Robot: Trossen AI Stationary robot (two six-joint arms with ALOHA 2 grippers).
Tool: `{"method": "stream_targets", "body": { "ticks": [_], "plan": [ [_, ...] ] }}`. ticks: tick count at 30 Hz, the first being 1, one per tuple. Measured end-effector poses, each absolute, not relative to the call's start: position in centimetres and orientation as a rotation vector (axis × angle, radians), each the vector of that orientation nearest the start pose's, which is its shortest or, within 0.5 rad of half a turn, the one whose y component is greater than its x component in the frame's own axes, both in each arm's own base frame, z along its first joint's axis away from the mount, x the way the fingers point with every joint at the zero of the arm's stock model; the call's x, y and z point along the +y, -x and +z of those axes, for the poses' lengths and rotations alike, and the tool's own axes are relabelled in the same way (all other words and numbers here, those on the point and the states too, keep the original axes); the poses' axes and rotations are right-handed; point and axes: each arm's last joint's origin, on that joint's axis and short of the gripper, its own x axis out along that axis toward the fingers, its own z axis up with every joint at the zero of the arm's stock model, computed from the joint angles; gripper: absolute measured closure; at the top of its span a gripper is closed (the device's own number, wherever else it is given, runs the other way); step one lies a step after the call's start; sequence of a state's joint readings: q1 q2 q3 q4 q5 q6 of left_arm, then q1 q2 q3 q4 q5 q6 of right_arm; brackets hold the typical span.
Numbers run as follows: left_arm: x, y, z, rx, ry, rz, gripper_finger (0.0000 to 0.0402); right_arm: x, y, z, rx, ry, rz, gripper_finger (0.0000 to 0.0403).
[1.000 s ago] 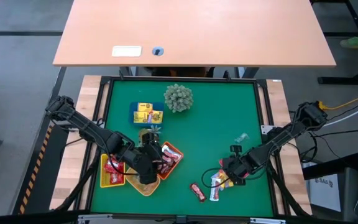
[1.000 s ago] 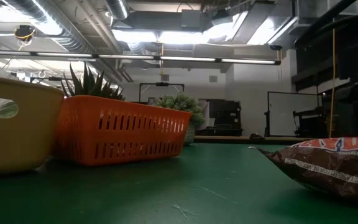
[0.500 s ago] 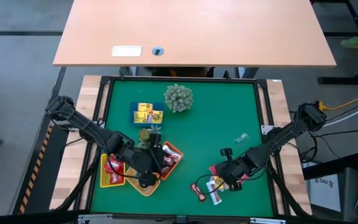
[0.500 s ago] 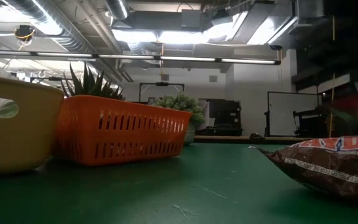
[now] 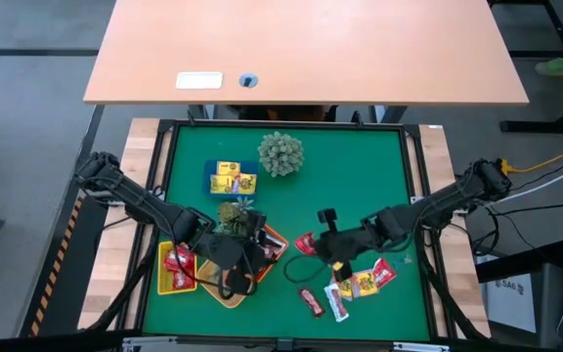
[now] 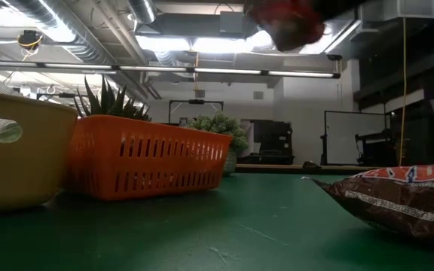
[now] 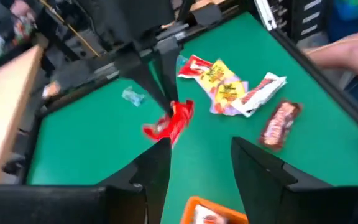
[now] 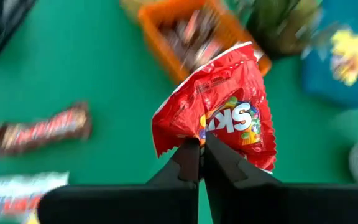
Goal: Sort candy
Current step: Put the red candy into the yellow bin
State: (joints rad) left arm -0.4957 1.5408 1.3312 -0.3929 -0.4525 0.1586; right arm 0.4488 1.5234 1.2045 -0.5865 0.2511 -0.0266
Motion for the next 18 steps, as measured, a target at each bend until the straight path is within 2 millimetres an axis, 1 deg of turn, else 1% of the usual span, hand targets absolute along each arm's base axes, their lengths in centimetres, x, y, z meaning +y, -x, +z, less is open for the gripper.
{"method": "stream_targets", "body": {
  "ticks": [3, 8, 12, 18],
  "plan": [
    [-14.9, -31.4, 31.7, 0.532, -0.501, -0.091, 0.0247, 12.4, -30.0, 27.9, 0.768, 0.314, 0.2, 0.0394],
    [-14.5, -32.4, 30.7, 0.563, -0.573, -0.09, 0.0247, 11.7, -31.2, 28.7, 0.665, 0.272, 0.302, 0.0393],
    [-14.0, -32.9, 30.2, 0.578, -0.595, -0.08, 0.0247, 11.6, -31.5, 29.1, 0.619, 0.249, 0.33, 0.0393],
    [-13.3, -33.2, 30.1, 0.585, -0.582, -0.052, 0.025, 11.7, -31.5, 29.1, 0.61, 0.273, 0.344, 0.0393]
  ]
}}
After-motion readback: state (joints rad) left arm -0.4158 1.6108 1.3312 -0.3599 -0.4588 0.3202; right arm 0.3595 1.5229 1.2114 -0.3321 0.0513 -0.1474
